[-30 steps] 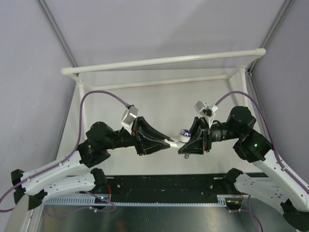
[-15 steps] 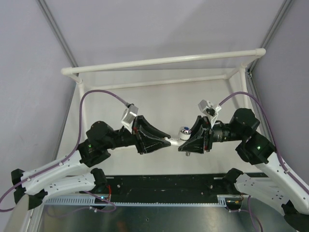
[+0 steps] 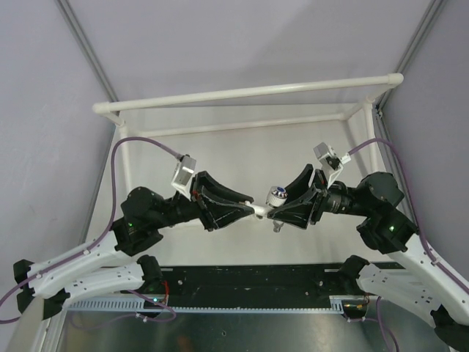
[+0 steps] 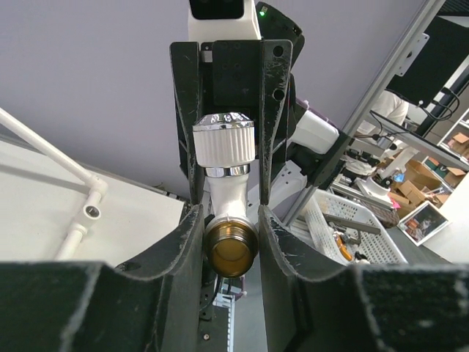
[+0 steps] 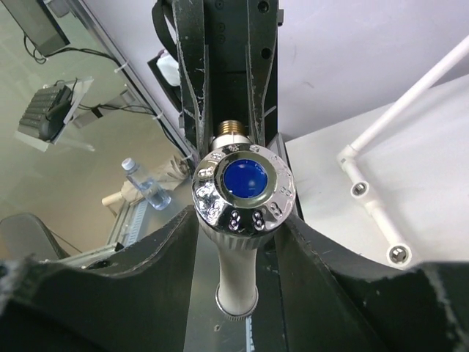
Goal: Install the water faucets
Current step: Adjust the water faucet.
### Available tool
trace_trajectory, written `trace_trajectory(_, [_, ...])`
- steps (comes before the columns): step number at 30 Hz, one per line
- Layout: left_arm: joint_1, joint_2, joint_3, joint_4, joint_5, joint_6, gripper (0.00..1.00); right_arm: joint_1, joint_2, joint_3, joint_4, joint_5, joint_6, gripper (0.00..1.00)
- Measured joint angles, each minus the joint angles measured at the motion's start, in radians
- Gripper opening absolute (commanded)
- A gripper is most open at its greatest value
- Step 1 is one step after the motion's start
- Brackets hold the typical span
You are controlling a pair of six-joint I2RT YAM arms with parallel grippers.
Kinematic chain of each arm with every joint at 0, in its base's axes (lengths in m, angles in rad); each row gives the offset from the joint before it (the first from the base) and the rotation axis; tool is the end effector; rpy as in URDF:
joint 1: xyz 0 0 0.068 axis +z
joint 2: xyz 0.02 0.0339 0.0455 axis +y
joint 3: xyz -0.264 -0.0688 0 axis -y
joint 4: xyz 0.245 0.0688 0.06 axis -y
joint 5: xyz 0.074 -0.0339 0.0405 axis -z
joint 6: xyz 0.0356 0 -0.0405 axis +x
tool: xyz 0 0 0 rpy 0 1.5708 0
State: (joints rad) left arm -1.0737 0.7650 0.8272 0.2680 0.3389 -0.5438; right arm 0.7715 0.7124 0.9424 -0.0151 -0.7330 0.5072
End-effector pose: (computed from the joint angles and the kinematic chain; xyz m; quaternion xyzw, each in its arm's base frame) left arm 0.0717 -0.1569 0.4063 0.2825 0.5170 -0.6479 0.4828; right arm 0.0861 0.1169 0.4218 -0.3538 0.5437 0.6142 0.4494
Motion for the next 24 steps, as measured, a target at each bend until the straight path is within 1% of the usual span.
trace_trajectory(4, [-0.003, -0.001, 0.0, 0.023, -0.019, -0.01, 0.0, 0.04, 0.008, -0.008, 0.034, 0.042, 0.008, 0.51])
trace_trajectory(8, [-0.003, -0.003, -0.002, 0.053, -0.046, -0.018, 0.0, 0.105, 0.016, -0.028, 0.065, 0.116, 0.009, 0.51])
trace_trajectory(13, [-0.003, -0.011, -0.008, 0.087, -0.081, -0.028, 0.0, 0.171, 0.023, -0.053, 0.103, 0.21, 0.008, 0.48])
trace_trajectory(15, [-0.003, -0.013, -0.014, 0.101, -0.094, -0.034, 0.0, 0.19, 0.027, -0.058, 0.119, 0.252, 0.006, 0.39])
trace_trajectory(16, [-0.004, -0.013, -0.015, 0.108, -0.098, -0.036, 0.0, 0.199, 0.028, -0.061, 0.126, 0.276, 0.005, 0.31])
trace_trajectory(18, [-0.003, -0.013, -0.016, 0.117, -0.109, -0.037, 0.0, 0.212, 0.028, -0.064, 0.139, 0.317, 0.004, 0.19])
trace_trajectory(22, [-0.003, -0.013, -0.022, 0.132, -0.121, -0.042, 0.0, 0.23, 0.027, -0.068, 0.162, 0.384, -0.003, 0.04])
trace_trajectory(23, [-0.003, -0.013, -0.023, 0.134, -0.121, -0.042, 0.02, 0.233, 0.025, -0.07, 0.163, 0.397, -0.004, 0.02])
trace_trajectory(24, [-0.003, -0.011, -0.023, 0.134, -0.122, -0.043, 0.07, 0.235, 0.022, -0.071, 0.163, 0.409, -0.005, 0.01])
